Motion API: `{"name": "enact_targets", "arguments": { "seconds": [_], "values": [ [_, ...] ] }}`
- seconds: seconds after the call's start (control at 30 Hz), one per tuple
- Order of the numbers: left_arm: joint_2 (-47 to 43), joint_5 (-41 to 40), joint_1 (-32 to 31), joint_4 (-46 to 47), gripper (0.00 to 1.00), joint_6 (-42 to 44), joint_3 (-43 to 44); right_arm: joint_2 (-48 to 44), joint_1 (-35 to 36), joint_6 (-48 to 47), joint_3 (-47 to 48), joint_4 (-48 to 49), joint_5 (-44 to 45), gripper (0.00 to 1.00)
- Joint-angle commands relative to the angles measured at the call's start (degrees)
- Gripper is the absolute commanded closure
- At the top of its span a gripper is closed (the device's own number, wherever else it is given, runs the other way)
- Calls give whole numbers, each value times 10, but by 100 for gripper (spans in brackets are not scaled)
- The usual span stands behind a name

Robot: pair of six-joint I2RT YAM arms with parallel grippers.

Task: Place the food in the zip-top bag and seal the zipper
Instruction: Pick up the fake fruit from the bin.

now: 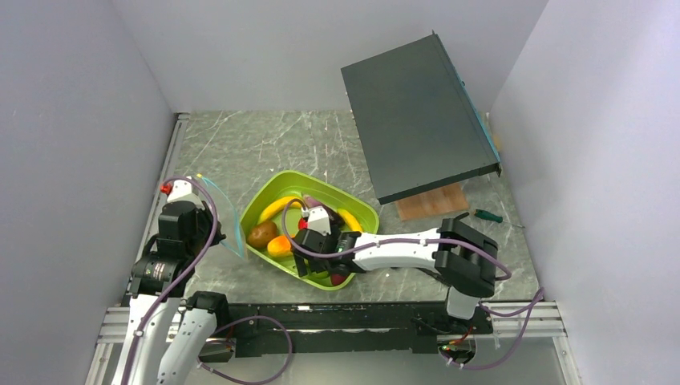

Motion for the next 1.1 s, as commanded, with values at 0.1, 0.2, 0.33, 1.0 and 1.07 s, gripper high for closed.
{"name": "enact_targets", "arguments": {
  "seconds": [0.1,0.2,0.33,1.0,1.07],
  "values": [
    [-3,-19,-13,5,100,-12,3,-54,10,-37,-13,30,25,33],
    [-5,-25,-19,1,100,-15,4,-71,10,-59,-13,51,48,41],
    [-12,-23,-22,4,100,-13,2,-93,9,-102,6,70,80,62],
    [-20,-17,-23,8,100,-9,1,-182,8,-157,11,354,17,100],
    [-20,-17,-23,8,100,-9,1,-187,8,-137,5,399,0,100]
  ]
}}
